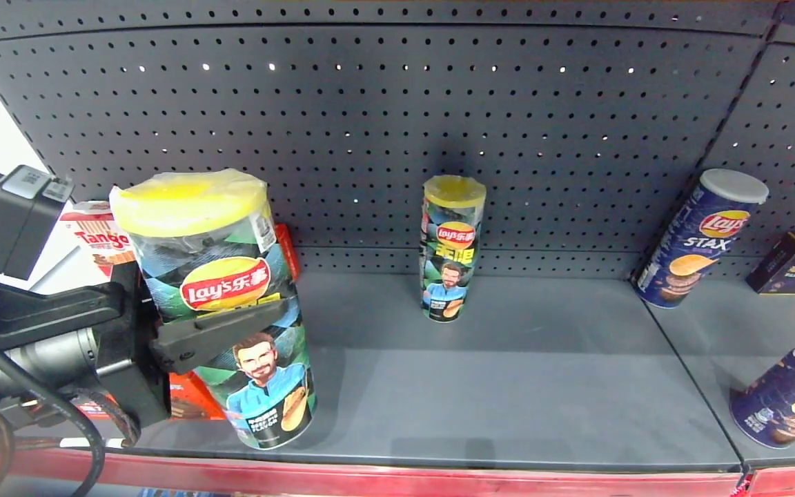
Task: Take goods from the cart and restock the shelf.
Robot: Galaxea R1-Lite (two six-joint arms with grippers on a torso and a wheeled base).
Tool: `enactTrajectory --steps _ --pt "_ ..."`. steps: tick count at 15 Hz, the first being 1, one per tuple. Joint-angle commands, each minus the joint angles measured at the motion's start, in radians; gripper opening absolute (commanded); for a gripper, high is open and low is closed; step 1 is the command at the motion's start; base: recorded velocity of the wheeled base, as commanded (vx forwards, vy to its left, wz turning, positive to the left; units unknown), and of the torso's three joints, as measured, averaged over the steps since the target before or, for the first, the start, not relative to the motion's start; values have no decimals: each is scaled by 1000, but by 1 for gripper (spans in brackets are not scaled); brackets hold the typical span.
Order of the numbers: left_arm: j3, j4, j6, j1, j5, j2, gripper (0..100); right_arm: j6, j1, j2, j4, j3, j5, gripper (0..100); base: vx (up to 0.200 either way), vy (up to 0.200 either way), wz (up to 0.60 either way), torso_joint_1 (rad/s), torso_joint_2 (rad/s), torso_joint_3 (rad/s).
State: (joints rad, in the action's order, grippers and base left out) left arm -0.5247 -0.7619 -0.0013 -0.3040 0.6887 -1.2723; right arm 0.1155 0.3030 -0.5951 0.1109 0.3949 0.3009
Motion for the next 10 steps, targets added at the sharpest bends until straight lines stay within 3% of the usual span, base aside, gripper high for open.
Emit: enactTrajectory --steps 1,4,10 --pt "-9 0 0 5 0 -7 0 9 134 -252 95 10 4 100 0 0 0 0 0 0" --pt "-9 -4 0 5 2 -21 0 3 272 -339 102 61 -39 100 0 0 0 0 0 0" --pt "-43 -4 0 5 3 -38 0 0 225 -647 339 200 -48 100 0 0 0 0 0 0"
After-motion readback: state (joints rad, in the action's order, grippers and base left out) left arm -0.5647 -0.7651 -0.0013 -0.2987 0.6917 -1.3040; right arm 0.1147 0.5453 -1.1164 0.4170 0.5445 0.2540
